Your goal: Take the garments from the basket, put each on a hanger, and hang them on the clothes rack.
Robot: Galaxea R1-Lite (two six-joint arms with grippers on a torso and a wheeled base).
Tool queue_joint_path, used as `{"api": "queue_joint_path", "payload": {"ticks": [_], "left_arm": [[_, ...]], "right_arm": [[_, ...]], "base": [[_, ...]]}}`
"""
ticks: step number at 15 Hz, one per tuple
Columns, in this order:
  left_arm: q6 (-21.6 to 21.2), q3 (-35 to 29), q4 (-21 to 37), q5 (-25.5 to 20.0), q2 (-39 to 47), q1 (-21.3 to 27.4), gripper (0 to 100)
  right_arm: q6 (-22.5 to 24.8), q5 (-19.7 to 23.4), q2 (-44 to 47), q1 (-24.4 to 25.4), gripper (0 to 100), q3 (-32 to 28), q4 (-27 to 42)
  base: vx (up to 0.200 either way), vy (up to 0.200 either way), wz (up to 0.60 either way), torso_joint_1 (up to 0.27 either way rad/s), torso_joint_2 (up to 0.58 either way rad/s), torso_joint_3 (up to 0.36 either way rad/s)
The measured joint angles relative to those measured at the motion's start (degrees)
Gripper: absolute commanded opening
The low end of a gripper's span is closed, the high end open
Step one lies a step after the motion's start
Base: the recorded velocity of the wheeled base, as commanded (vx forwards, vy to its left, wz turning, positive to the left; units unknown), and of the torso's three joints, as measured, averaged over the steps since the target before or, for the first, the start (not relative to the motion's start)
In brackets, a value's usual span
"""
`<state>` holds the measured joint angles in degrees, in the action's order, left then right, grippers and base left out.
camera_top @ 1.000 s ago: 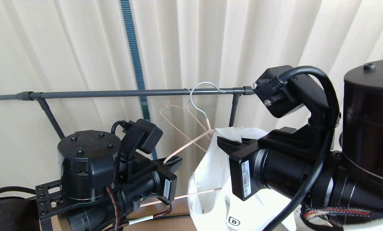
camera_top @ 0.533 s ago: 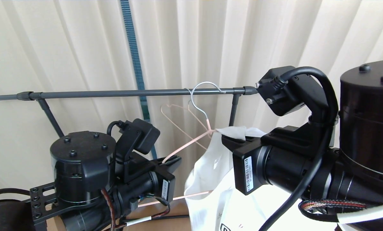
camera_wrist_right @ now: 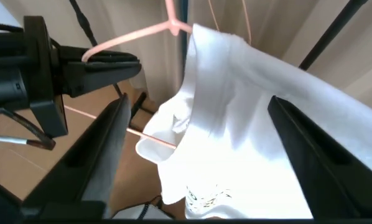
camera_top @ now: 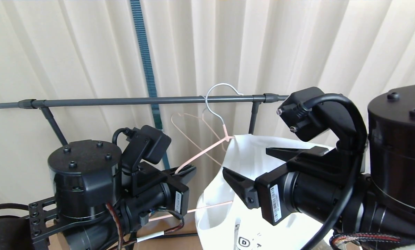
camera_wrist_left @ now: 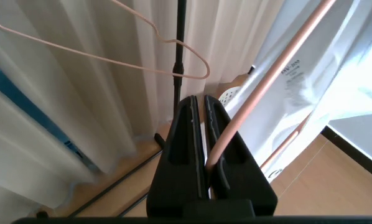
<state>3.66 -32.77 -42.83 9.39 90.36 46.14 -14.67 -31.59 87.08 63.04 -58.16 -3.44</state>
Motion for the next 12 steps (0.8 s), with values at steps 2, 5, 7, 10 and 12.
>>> {"api": "queue_joint_path", "payload": {"ticks": [2, 5, 7, 10, 12], "left_arm": [[0.0, 0.0, 0.0, 0.0, 0.0, 0.0, 0], [0.0, 0.2, 0.0, 0.0, -0.1, -0.1, 0], [0.0, 0.4, 0.0, 0.0, -0.4, -0.1, 0], [-0.2, 1.1, -0.1, -0.1, -0.9, -0.1, 0], [-1.7, 1.5, 0.0, -0.1, -1.1, -0.1, 0]], "right_arm": [[2.4, 0.5, -1.9, 0.1, 100, 1.5, 0.1], [6.2, 2.9, -6.1, 0.1, 100, 2.8, 0.2], [7.7, 4.7, -9.3, -0.1, 100, 2.9, 2.0], [14.3, 8.1, -13.5, -2.8, 100, 2.9, 5.6], [22.1, 17.1, -15.3, -7.8, 100, 2.5, 8.2]], "base": [[0.000, 0.000, 0.00, 0.000, 0.00, 0.000], [0.000, 0.000, 0.00, 0.000, 0.00, 0.000], [0.000, 0.000, 0.00, 0.000, 0.00, 0.000], [0.000, 0.000, 0.00, 0.000, 0.00, 0.000], [0.000, 0.000, 0.00, 0.000, 0.00, 0.000]]}}
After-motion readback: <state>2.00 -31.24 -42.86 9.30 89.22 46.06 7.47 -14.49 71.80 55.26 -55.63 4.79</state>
